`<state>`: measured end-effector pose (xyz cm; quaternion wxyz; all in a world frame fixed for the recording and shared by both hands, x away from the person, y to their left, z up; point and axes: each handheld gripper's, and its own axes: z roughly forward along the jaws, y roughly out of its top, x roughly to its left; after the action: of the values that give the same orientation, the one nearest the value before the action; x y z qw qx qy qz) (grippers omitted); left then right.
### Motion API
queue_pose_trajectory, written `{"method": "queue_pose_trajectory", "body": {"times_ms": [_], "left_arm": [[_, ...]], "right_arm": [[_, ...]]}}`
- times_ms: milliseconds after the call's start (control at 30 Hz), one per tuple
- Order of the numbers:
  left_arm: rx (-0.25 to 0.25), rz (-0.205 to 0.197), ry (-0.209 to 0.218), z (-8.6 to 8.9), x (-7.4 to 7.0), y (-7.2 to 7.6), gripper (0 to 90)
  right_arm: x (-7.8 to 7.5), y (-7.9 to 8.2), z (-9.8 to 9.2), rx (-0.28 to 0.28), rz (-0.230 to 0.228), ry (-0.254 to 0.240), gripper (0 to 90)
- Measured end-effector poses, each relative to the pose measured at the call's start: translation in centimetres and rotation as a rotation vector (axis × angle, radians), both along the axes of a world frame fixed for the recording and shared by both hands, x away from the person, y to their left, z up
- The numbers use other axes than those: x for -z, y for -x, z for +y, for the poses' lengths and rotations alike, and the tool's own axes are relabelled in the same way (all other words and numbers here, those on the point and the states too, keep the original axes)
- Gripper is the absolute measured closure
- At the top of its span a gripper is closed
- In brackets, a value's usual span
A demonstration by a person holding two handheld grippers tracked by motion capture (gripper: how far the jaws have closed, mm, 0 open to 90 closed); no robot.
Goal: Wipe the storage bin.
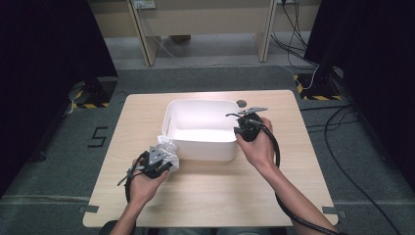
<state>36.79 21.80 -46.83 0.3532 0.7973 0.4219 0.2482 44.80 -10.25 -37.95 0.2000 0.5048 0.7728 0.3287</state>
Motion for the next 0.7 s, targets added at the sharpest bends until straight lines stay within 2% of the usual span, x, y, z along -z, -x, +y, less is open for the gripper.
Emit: {"method": "queue_pose_trajectory", "body": {"times_ms": [500,700], "left_arm": [[0.005,0.074,-0.039,-0.3,1.9,-1.1,74.9],[0.015,0.086,-0.056,-0.7,2.0,-1.3,74.9]], "right_arm": [[0.0,0.1,0.1,-0.001,-0.003,0.001,74.5],[0.0,0.1,0.1,0.000,-0.002,0.003,74.5]]}}
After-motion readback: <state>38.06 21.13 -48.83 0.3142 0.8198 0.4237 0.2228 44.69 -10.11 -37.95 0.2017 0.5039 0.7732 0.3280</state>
